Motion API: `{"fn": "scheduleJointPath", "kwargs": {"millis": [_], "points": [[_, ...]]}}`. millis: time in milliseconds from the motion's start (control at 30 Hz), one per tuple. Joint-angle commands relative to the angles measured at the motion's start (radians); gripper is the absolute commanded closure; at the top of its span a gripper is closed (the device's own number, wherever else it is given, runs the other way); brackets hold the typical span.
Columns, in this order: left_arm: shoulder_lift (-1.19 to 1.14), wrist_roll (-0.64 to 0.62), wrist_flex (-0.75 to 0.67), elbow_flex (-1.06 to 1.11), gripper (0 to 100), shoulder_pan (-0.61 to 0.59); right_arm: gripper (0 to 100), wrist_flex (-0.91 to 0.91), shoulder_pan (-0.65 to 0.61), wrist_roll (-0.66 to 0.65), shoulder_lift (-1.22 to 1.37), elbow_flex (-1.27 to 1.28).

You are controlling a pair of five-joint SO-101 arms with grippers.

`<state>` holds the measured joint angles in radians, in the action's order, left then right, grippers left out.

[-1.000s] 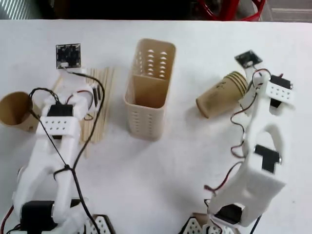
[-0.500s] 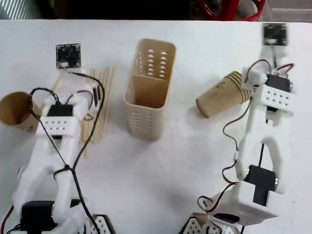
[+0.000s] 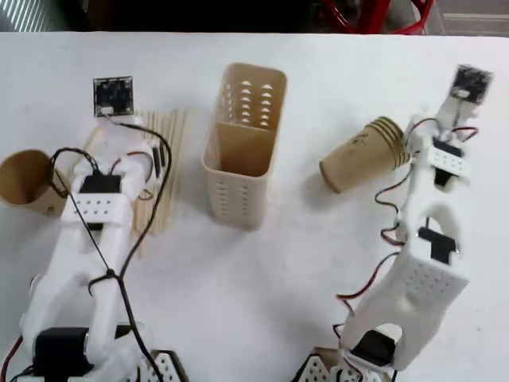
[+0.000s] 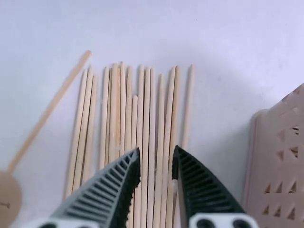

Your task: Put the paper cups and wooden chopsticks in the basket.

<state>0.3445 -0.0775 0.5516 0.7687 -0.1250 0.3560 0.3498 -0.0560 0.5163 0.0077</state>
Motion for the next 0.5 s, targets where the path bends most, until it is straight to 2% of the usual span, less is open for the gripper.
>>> {"fn": "scheduleJointPath", "kwargs": {"millis": [0, 267, 467], "points": [[0.024, -0.005, -0.021, -0.009, 87, -0.001, 98.1, 0.085, -0.025, 0.008, 0.007, -0.04], [0.024, -0.005, -0.021, -0.008, 87, -0.001, 98.1, 0.654, -0.131, -0.002, -0.162, -0.049], [0.024, -0.005, -0.021, -0.008, 87, -0.001, 98.1, 0.9, -0.143, -0.002, -0.309, -0.048]]}}
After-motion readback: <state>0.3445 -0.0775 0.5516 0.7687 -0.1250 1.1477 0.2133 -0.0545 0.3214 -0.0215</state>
